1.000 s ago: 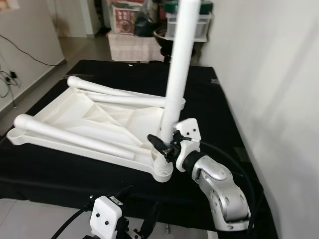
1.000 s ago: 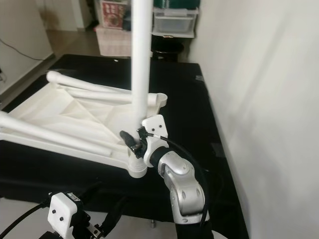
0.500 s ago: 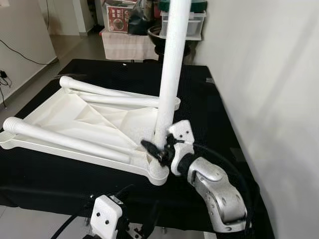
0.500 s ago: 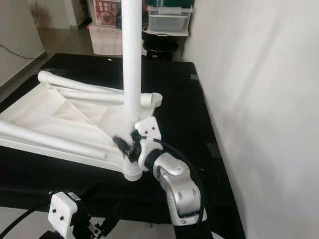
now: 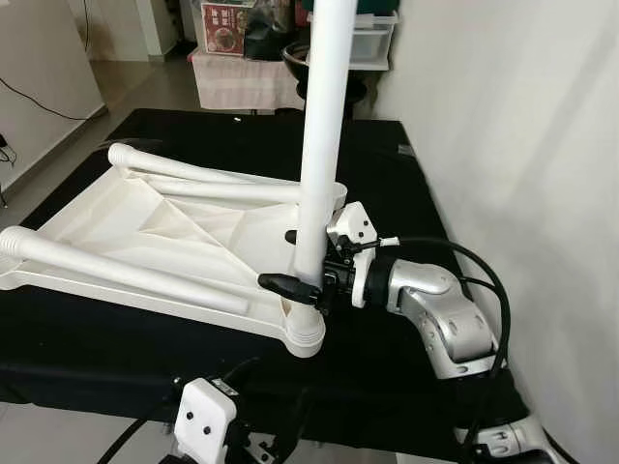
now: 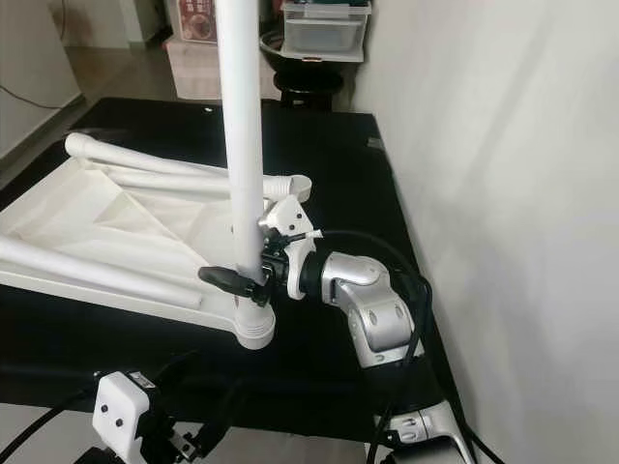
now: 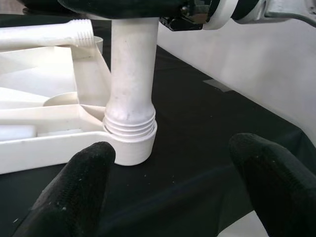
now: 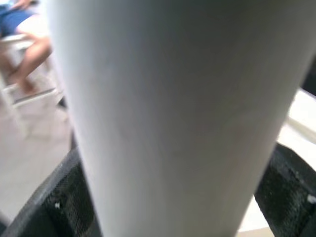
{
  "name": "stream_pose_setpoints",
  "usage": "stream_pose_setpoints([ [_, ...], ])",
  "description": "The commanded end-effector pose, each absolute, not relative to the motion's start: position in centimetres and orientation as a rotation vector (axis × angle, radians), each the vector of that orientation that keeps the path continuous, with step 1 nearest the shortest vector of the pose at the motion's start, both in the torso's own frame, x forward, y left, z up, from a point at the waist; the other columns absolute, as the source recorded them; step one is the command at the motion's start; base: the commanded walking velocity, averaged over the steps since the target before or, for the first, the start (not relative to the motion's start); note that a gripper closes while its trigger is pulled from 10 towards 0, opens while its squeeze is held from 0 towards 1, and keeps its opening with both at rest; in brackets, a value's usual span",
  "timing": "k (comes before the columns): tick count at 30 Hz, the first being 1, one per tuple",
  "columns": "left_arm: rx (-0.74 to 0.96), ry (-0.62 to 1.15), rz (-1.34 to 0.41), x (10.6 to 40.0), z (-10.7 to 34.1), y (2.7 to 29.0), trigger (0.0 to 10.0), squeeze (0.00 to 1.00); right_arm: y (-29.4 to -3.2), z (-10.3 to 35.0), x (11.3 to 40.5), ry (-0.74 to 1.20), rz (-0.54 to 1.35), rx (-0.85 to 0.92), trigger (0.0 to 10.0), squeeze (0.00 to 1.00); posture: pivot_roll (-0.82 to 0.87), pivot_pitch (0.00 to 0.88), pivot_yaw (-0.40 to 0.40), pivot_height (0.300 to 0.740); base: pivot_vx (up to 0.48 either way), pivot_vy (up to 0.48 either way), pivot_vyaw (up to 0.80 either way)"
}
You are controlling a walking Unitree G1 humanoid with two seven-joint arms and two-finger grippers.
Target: Building children table
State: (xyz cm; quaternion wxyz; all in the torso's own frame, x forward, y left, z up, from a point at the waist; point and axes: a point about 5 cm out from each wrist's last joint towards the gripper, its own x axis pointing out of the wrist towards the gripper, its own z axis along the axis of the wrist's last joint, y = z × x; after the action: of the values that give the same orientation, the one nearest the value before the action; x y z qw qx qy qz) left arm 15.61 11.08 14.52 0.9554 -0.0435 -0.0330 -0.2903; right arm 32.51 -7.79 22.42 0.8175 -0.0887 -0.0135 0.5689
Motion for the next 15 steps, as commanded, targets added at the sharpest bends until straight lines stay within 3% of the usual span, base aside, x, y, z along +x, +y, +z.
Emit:
stream_pose_setpoints([
  [1, -0.093, -0.051, -0.587, 15.4, 14.3, 11.0, 10.0, 0.00, -7.3, 22.1, 32.5, -0.003, 1.321, -0.213, 10.0, 0.00, 0.05, 0.135, -0.063, 0.740, 0.000, 0.000, 0.00],
  [12, -0.099, -0.048, -0.590, 15.1, 14.5, 10.8, 10.0, 0.00, -8.2, 21.7, 33.5, 0.072, 1.443, -0.268, 10.0, 0.00, 0.05, 0.147, -0.069, 0.740, 0.000, 0.000, 0.00],
  [13, -0.099, -0.048, -0.591, 15.1, 14.5, 10.8, 10.0, 0.00, -8.2, 21.6, 33.7, 0.080, 1.442, -0.267, 8.2, 0.00, 0.05, 0.149, -0.069, 0.740, 0.000, 0.000, 0.00],
  [14, -0.099, -0.048, -0.591, 15.1, 14.5, 10.8, 10.0, 0.00, -8.2, 21.4, 33.8, 0.089, 1.447, -0.264, 2.3, 0.00, 0.05, 0.152, -0.069, 0.740, 0.000, 0.000, 0.00],
  [15, -0.100, -0.047, -0.590, 15.0, 14.5, 10.8, 10.0, 0.00, -8.1, 21.0, 33.8, 0.100, 1.448, -0.263, 0.0, 0.00, 0.05, 0.153, -0.067, 0.740, 0.000, 0.000, 0.00],
])
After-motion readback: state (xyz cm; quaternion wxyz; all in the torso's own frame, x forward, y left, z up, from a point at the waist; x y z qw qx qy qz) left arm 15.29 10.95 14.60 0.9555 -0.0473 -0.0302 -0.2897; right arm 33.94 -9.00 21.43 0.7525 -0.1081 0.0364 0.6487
